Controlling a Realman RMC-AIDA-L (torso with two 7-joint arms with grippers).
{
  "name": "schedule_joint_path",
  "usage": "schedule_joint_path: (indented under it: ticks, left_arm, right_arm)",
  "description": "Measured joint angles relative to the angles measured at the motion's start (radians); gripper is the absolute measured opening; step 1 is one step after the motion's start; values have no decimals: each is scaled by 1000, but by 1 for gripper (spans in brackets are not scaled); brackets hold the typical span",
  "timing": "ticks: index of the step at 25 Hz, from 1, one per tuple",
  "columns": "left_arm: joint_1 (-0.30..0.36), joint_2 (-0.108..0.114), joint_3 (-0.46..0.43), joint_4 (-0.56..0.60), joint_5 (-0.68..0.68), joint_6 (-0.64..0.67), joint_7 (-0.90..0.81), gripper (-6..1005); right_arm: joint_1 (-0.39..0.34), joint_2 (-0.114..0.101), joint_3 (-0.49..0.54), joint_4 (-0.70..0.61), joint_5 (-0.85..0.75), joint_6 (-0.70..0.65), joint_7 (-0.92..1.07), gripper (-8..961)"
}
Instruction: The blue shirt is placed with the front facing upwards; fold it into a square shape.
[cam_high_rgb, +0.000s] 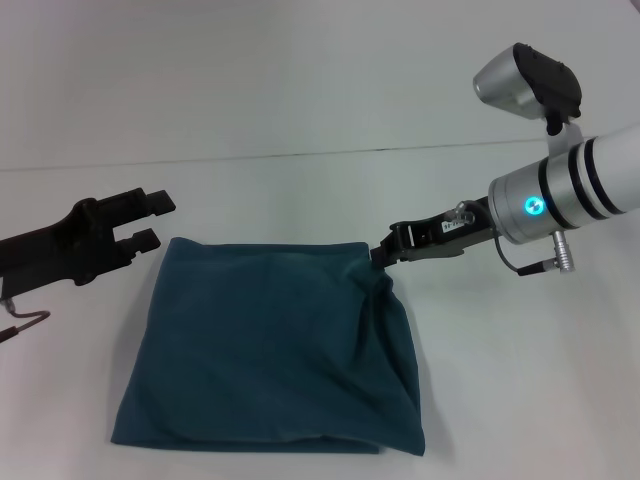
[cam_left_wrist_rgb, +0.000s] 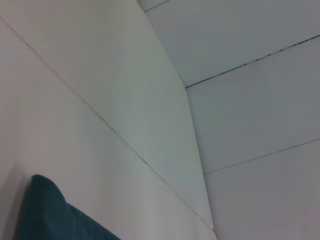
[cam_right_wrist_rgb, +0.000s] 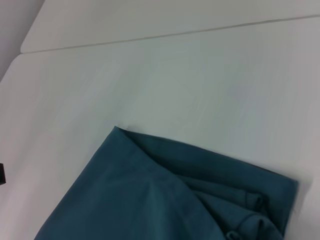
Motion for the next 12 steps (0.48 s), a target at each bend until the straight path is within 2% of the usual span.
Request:
schedule_joint_path:
  ticks: [6, 12]
  left_arm:
    - [2, 0, 1, 0, 0, -1, 1, 690]
    - [2, 0, 1, 0, 0, -2, 1, 690]
  right_arm:
    - [1, 4, 3, 0, 12, 1, 3, 37]
    - [2, -8, -4, 0, 8, 4, 60, 12]
